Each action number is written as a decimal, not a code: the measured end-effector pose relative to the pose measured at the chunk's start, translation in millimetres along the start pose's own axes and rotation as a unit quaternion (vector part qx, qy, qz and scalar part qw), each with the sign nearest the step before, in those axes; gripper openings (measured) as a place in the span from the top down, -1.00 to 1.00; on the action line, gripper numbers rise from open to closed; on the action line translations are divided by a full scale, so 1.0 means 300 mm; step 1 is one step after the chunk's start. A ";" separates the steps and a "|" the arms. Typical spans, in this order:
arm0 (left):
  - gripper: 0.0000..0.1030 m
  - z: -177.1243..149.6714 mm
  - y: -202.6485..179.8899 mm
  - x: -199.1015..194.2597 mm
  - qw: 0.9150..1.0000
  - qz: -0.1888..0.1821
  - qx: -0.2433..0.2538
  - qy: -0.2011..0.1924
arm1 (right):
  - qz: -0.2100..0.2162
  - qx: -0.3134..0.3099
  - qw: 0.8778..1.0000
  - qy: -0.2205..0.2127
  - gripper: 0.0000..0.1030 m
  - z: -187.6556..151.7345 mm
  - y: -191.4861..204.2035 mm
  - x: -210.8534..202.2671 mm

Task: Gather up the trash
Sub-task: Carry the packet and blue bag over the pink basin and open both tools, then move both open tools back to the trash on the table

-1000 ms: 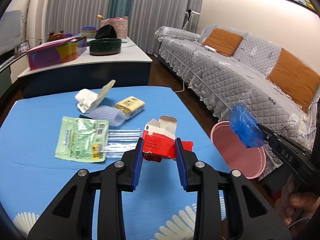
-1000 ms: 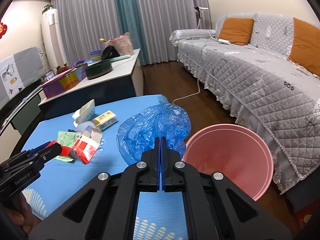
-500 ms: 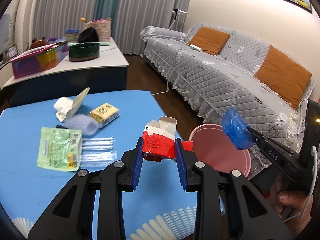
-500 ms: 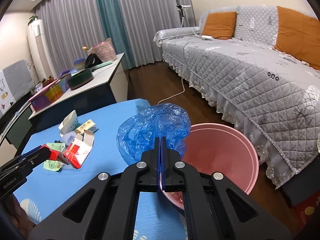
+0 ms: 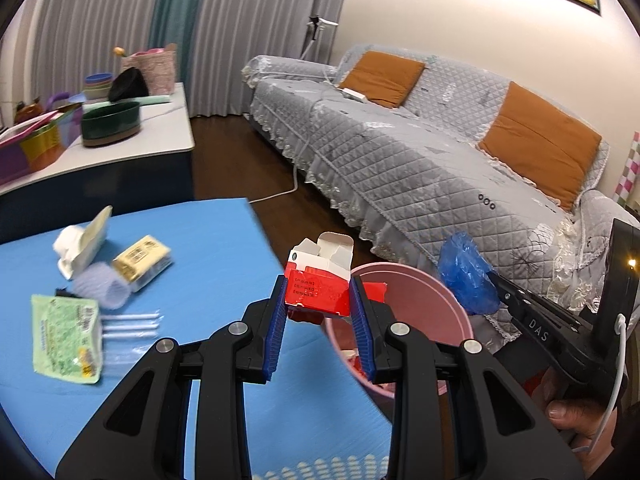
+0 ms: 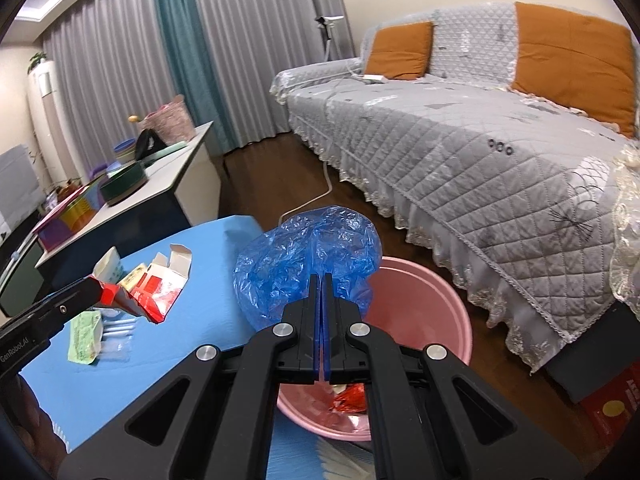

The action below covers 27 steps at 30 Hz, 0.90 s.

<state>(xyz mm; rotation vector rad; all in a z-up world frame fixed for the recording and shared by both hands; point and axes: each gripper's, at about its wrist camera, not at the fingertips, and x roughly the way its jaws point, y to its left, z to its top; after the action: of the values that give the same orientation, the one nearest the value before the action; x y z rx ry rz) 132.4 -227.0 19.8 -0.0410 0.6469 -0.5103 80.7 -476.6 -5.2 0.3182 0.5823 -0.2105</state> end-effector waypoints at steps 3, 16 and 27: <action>0.41 0.007 -0.029 0.032 1.000 -0.011 0.009 0.004 | -0.009 0.006 1.000 -0.002 0.98 0.005 -0.029 -0.001; 0.41 0.016 -0.132 0.193 0.996 -0.059 0.050 0.042 | -0.036 0.021 0.999 -0.006 0.98 0.013 -0.113 0.010; 0.28 0.021 -0.137 0.276 0.992 -0.081 0.054 0.076 | -0.048 0.036 0.998 0.007 -0.22 0.019 -0.130 0.040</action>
<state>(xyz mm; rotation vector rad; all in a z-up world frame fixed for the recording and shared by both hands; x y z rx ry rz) 174.1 -302.5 -14.2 0.0494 0.7684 -0.7092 82.2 -516.1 -16.6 0.3626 0.6060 -0.3227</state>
